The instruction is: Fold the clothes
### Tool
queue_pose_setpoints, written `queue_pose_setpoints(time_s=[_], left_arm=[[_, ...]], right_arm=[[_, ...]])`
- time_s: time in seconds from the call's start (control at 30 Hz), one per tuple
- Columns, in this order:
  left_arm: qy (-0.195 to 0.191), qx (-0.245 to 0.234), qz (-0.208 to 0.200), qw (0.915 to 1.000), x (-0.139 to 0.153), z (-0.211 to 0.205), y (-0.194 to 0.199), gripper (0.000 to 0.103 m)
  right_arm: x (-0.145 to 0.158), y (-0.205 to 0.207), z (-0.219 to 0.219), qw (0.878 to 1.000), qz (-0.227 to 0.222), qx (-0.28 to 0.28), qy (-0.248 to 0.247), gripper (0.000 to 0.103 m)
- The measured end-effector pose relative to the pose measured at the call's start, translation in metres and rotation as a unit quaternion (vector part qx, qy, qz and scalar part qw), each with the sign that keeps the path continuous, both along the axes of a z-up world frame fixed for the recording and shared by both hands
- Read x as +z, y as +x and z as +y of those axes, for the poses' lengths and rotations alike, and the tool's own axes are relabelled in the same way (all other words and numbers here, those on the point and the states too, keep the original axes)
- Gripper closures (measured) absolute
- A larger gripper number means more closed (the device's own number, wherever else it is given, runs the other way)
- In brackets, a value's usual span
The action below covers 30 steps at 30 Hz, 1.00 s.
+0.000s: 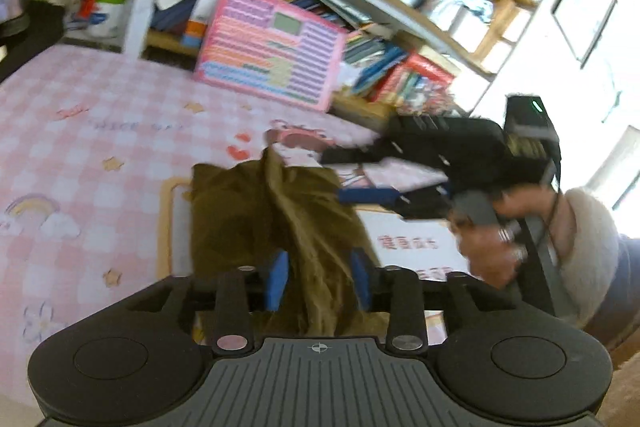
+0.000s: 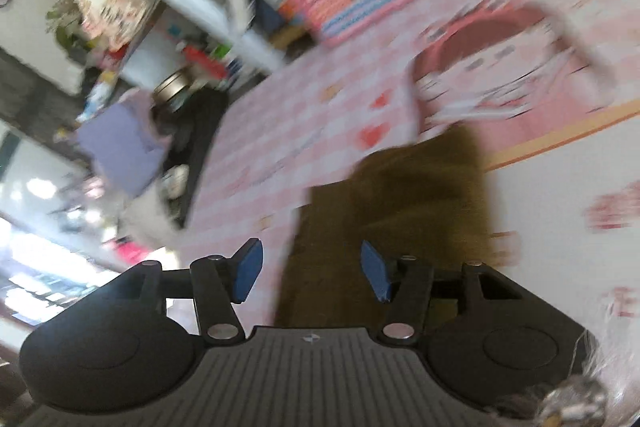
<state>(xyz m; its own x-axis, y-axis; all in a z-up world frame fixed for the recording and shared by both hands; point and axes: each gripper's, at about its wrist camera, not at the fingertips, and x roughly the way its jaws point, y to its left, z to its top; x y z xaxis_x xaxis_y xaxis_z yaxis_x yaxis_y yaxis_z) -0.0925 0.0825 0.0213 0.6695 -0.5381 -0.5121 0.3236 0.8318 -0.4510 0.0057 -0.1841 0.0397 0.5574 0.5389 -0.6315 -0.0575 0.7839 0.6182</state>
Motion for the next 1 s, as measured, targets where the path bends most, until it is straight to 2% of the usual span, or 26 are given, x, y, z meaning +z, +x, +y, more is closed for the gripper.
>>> queue_pose_setpoints(time_s=[0.1,0.2,0.27,0.33,0.37,0.43,0.5,0.57,0.63,0.7,0.77,0.8,0.87,0.93,1.0], left_arm=[[-0.017,-0.009,0.02,0.9996,-0.009,0.001,0.018,0.051],[-0.057,0.009,0.068,0.996,-0.026,0.001,0.042,0.046],[-0.081,0.02,0.102,0.9913,-0.039,0.001,0.055,0.047],[-0.084,0.028,0.126,0.9881,-0.05,-0.002,0.064,0.05],[-0.082,0.029,0.132,0.9874,-0.053,-0.003,0.066,0.053],[-0.081,0.031,0.138,0.9866,-0.055,-0.003,0.068,0.076],[-0.08,0.019,0.125,0.9887,-0.049,-0.005,0.065,0.091],[-0.059,-0.004,0.085,0.9946,-0.036,-0.011,0.059,0.092],[-0.027,-0.019,0.051,0.9981,-0.028,-0.017,0.052,0.1],[0.006,-0.006,0.054,0.9985,-0.035,-0.019,0.053,0.1],[0.028,0.02,0.085,0.9958,-0.05,-0.015,0.058,0.099],[0.025,0.029,0.09,0.9952,-0.054,-0.011,0.058,0.098],[-0.007,0.032,0.083,0.996,-0.055,-0.003,0.055,0.086],[-0.046,0.035,0.06,0.9965,-0.05,0.004,0.05,0.049],[-0.066,0.036,0.038,0.9964,-0.046,0.007,0.049,0.041]], right_arm=[[0.0,-0.033,-0.011,0.996,-0.021,-0.048,-0.07,0.05],[-0.012,-0.056,-0.002,0.991,-0.019,-0.059,-0.117,0.05],[-0.025,-0.064,0.011,0.989,-0.014,-0.042,-0.141,0.05],[-0.04,-0.068,0.028,0.985,-0.007,-0.021,-0.173,0.05],[-0.046,-0.07,0.035,0.981,-0.007,-0.017,-0.194,0.049],[-0.051,-0.073,0.043,0.975,-0.017,-0.01,-0.221,0.049],[-0.052,-0.073,0.044,0.974,-0.017,-0.011,-0.225,0.049],[-0.052,-0.071,0.043,0.975,-0.013,-0.014,-0.223,0.049],[-0.053,-0.069,0.043,0.975,-0.01,-0.016,-0.22,0.048],[-0.052,-0.069,0.044,0.974,-0.008,-0.014,-0.225,0.047],[-0.053,-0.068,0.046,0.973,-0.006,-0.01,-0.229,0.046],[-0.053,-0.068,0.046,0.973,-0.006,-0.007,-0.232,0.045],[-0.054,-0.067,0.048,0.971,-0.007,-0.002,-0.238,0.044],[-0.055,-0.066,0.05,0.97,-0.008,0.003,-0.244,0.043],[-0.056,-0.066,0.052,0.968,-0.009,0.008,-0.25,0.043]])
